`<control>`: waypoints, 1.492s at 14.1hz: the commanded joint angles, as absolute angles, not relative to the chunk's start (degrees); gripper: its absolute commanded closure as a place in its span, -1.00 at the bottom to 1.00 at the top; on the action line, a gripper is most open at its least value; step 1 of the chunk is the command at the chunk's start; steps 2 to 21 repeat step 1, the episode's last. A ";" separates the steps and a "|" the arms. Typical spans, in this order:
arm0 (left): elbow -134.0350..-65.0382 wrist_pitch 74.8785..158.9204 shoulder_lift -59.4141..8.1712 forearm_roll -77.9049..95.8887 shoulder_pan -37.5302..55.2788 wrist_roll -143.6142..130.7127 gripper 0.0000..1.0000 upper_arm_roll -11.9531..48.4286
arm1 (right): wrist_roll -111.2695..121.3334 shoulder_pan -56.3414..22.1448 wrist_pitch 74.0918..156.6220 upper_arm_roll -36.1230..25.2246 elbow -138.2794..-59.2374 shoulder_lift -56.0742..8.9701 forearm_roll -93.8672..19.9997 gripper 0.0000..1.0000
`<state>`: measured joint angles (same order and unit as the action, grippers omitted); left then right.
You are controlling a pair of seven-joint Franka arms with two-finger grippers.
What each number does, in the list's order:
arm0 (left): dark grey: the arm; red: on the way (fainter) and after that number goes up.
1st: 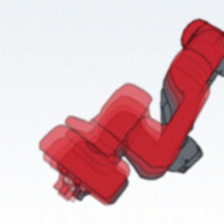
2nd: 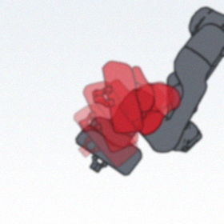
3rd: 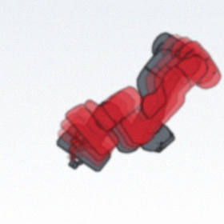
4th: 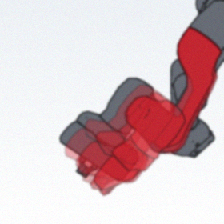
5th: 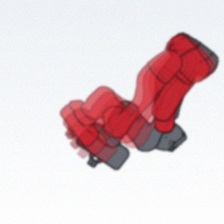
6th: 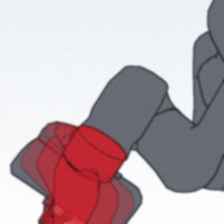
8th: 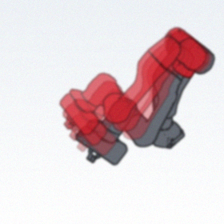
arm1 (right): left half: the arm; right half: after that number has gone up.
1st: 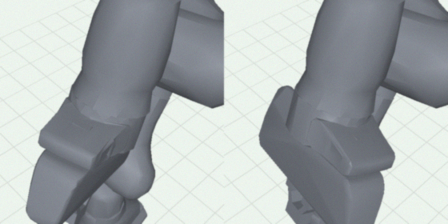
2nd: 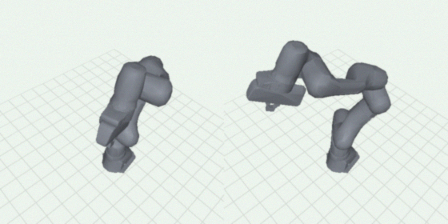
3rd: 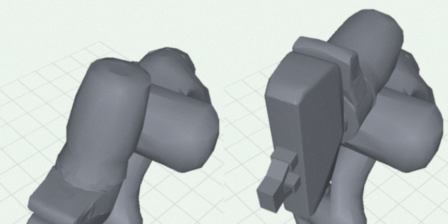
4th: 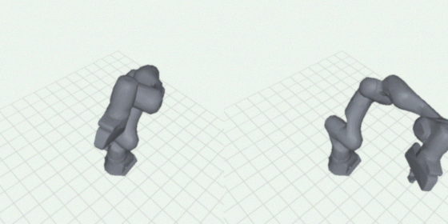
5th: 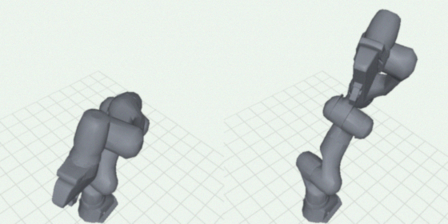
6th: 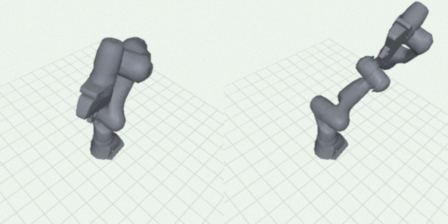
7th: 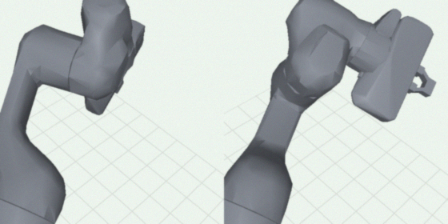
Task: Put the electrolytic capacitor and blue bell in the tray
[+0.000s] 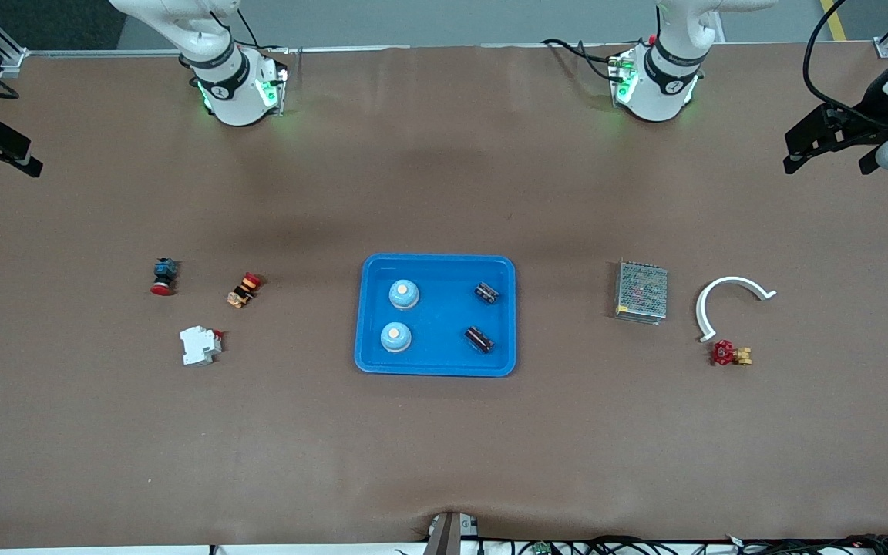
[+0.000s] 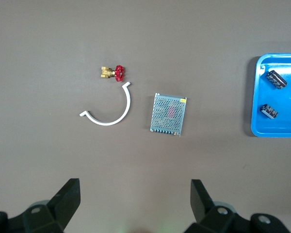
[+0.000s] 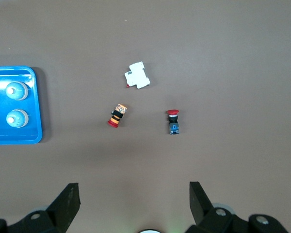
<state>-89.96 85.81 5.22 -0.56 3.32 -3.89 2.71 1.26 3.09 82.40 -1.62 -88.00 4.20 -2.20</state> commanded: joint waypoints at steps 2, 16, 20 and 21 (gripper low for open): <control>-88.33 84.20 5.01 -0.44 3.34 -3.08 -1.00 2.90 | 1.67 0.54 82.18 -3.95 -88.42 4.92 -1.32 -1.00; -88.33 84.20 5.01 -0.44 3.34 -3.08 -1.00 2.90 | 1.67 0.54 82.18 -3.95 -88.42 4.92 -1.32 -1.00; -88.33 84.20 5.01 -0.44 3.34 -3.08 -1.00 2.90 | 1.67 0.54 82.18 -3.95 -88.42 4.92 -1.32 -1.00; -88.33 84.20 5.01 -0.44 3.34 -3.08 -1.00 2.90 | 1.67 0.54 82.18 -3.95 -88.42 4.92 -1.32 -1.00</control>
